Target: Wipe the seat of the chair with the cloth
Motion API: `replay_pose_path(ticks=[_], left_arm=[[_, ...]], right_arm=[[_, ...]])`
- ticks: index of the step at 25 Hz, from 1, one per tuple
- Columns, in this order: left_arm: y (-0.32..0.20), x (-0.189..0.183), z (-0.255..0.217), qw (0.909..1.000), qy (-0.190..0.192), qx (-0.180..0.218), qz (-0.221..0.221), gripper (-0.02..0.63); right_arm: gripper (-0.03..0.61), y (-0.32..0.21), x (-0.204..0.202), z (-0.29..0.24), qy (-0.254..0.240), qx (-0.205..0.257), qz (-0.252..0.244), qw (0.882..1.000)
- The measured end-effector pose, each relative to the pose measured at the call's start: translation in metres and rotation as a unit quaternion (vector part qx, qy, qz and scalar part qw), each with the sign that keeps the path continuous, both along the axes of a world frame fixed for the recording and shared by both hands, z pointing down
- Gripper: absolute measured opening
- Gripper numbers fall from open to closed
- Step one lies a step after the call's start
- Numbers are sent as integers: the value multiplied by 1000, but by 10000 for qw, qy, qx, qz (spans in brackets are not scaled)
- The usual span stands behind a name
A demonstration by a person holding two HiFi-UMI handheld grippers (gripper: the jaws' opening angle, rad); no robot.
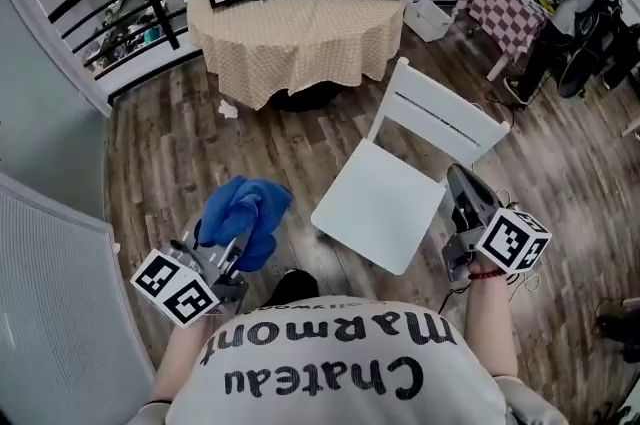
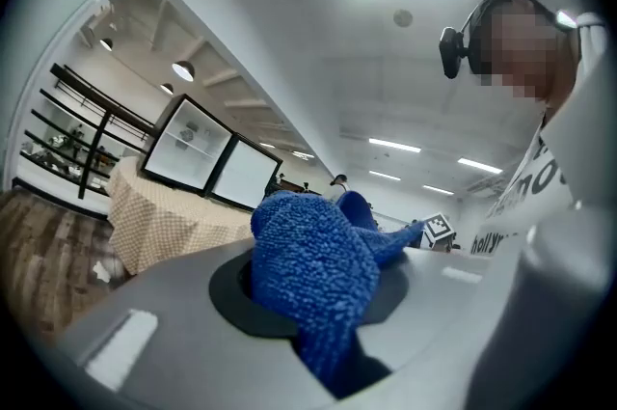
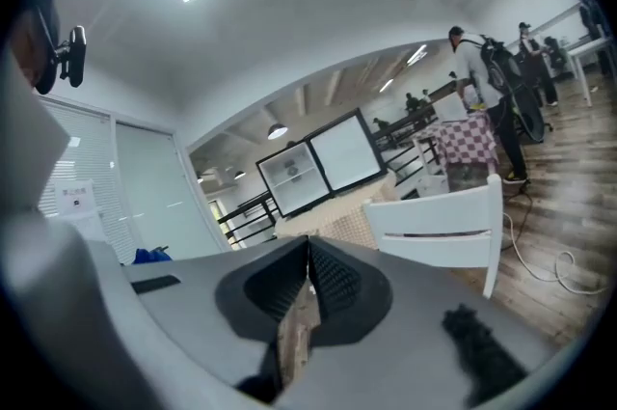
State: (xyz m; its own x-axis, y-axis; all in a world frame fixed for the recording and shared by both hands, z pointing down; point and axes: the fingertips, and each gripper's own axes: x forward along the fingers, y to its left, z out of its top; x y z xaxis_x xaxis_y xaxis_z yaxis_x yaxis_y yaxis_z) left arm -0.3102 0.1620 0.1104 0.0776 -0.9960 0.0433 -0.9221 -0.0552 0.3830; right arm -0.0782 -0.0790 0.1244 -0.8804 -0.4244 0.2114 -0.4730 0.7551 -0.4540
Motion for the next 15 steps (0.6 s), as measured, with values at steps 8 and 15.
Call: replay_pose_path(ticks=[8, 15], left_arm=[[-83, -46, -7, 9860, -107, -97, 1658, 86], [-140, -38, 2, 9716, 329, -18, 2341, 86]], right_arm=[[15, 16, 12, -5, -188, 20, 1448, 9893], [15, 52, 81, 12, 248, -165, 2740, 9613]])
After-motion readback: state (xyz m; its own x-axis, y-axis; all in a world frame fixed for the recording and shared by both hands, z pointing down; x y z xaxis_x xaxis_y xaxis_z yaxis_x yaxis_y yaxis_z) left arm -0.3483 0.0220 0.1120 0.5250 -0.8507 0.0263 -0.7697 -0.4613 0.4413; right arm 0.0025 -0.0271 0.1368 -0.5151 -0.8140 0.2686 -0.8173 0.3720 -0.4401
